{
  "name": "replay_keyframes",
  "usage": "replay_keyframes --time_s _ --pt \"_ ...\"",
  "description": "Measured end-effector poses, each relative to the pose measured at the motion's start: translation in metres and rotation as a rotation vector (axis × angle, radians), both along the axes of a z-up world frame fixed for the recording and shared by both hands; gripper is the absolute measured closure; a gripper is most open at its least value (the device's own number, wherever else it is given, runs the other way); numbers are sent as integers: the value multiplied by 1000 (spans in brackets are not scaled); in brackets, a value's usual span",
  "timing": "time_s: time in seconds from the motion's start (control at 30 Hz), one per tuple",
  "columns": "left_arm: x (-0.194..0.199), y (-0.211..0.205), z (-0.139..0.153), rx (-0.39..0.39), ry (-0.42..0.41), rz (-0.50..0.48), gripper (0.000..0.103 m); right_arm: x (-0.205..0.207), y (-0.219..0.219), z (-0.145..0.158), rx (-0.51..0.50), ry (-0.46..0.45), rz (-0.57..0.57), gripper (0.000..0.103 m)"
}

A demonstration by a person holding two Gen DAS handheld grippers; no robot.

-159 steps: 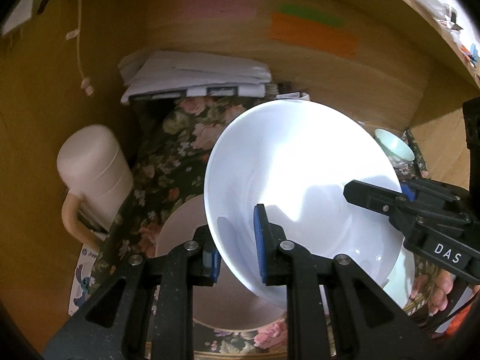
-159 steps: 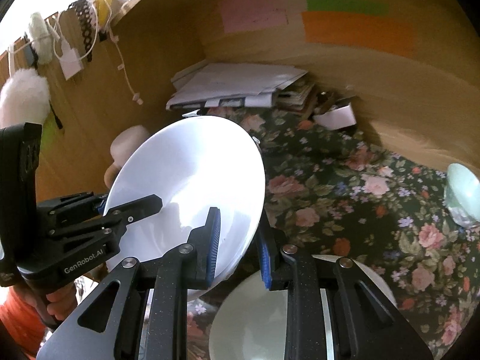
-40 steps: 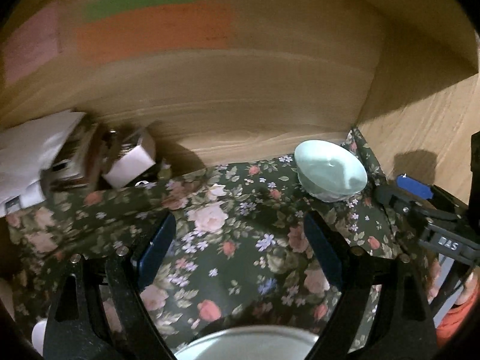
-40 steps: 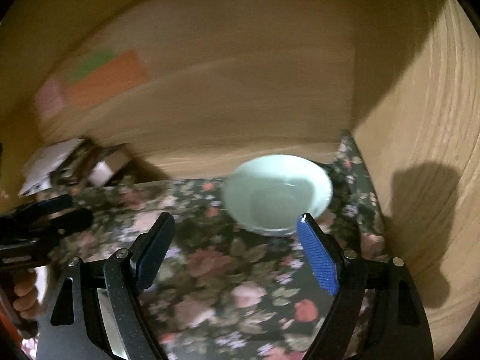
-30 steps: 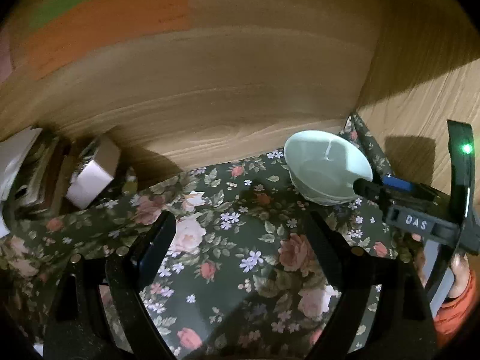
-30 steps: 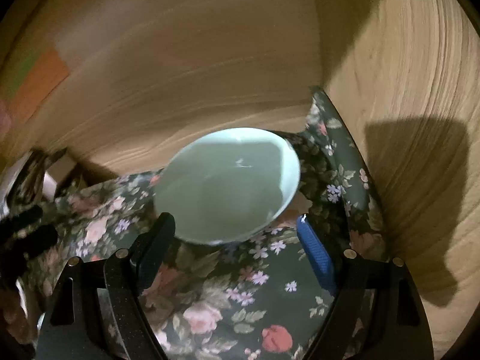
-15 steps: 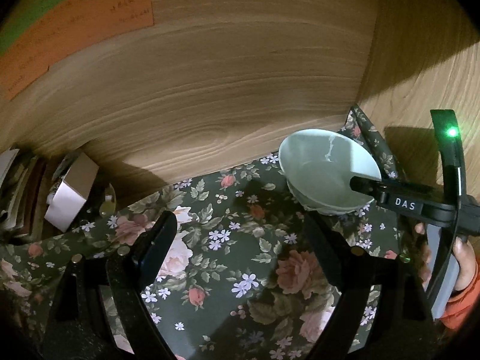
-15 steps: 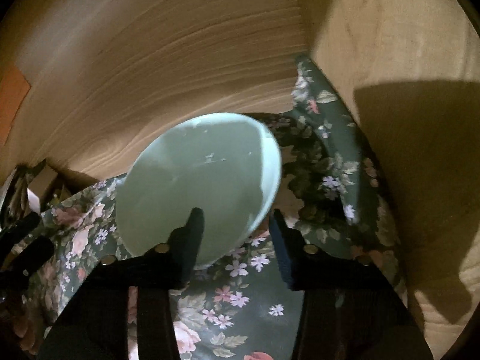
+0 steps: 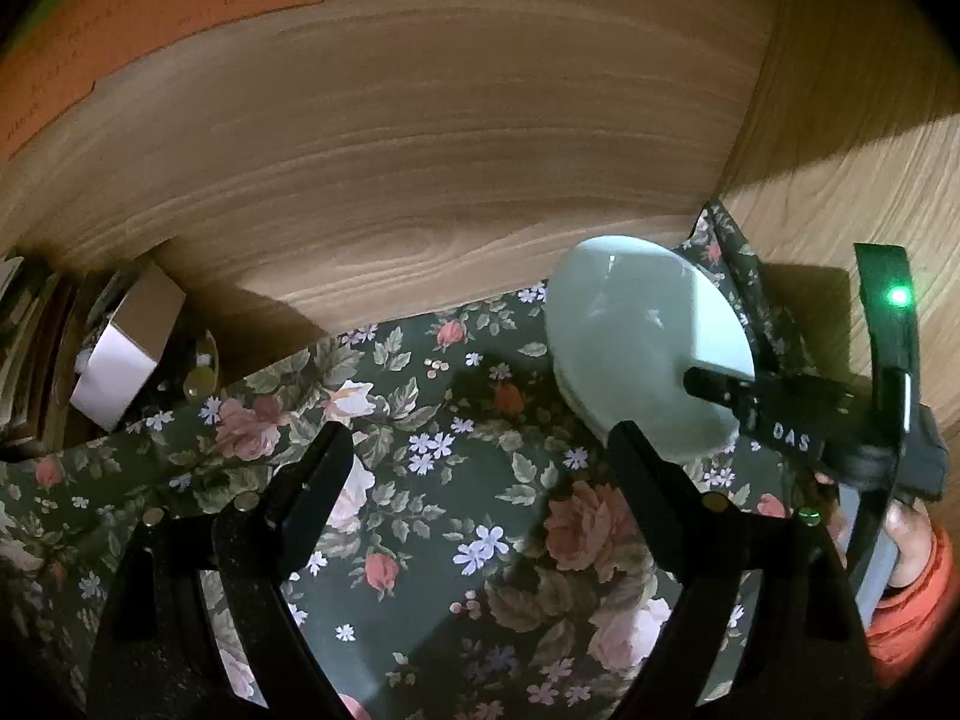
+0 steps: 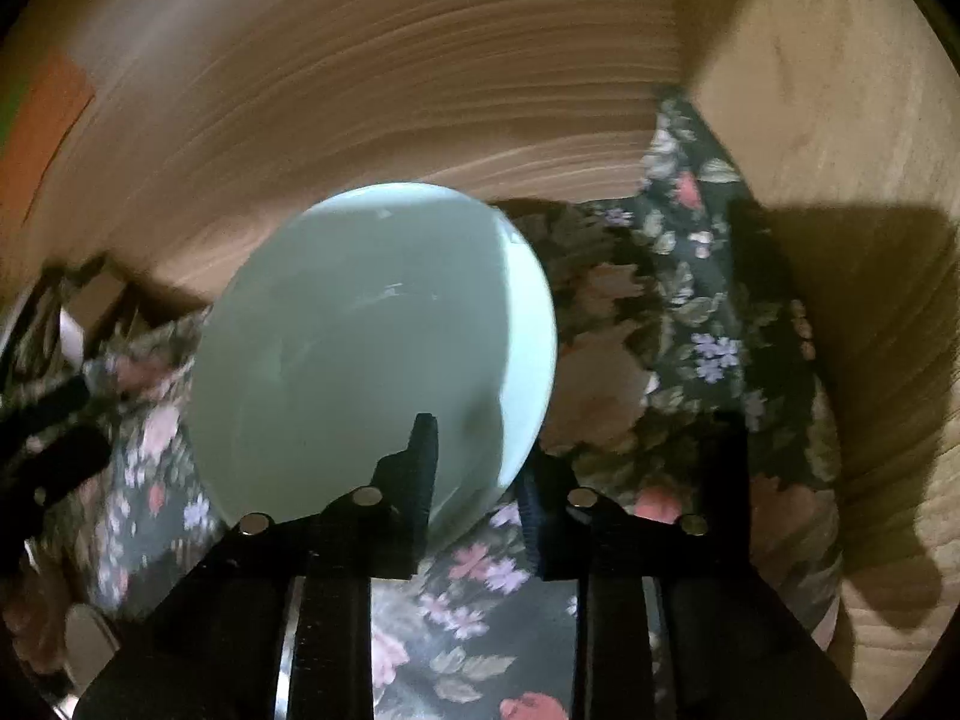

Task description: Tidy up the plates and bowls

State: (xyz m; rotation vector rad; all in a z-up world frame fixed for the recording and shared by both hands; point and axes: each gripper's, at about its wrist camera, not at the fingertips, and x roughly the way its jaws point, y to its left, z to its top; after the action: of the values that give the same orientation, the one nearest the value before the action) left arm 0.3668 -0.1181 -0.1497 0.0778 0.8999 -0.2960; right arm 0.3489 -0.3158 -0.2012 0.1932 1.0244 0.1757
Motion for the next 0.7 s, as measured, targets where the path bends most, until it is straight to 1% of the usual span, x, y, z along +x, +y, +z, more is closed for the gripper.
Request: replay_keyframes --time_s 0.07,0.13,0.2,0.27,0.33,0.4,0.47,0.5,0.57,0.63,0.7 --pt "-1 1 -4 2 19 -6 16 -7 9 2 -17 -2 39 87" --pt "-2 3 -8 13 31 -10 20 -13 15 2 -9 6 72 87" --pt "-2 4 -13 34 51 -8 27 -21 21 4 -4 14 104 88" --pt "-3 6 -19 37 86 -7 32 -25 27 6 -7 17 130 88" --pt "-3 9 -25 34 116 -4 32 -31 31 8 -11 14 145 87" --pt "-4 11 -29 31 134 -3 34 -33 33 8 -13 3 139 87" --pt "-3 11 -33 33 151 -2 38 -31 34 6 -24 1 117 80" --pt "-3 11 -34 31 158 -4 39 -29 34 6 -21 1 110 79" --pt "-3 9 -37 29 170 -9 43 -30 27 4 6 13 91 79" --pt "-3 7 -40 29 185 -12 43 -28 25 1 34 32 90 79" --pt "-1 3 -44 33 201 -14 50 -29 25 2 35 35 89 79"
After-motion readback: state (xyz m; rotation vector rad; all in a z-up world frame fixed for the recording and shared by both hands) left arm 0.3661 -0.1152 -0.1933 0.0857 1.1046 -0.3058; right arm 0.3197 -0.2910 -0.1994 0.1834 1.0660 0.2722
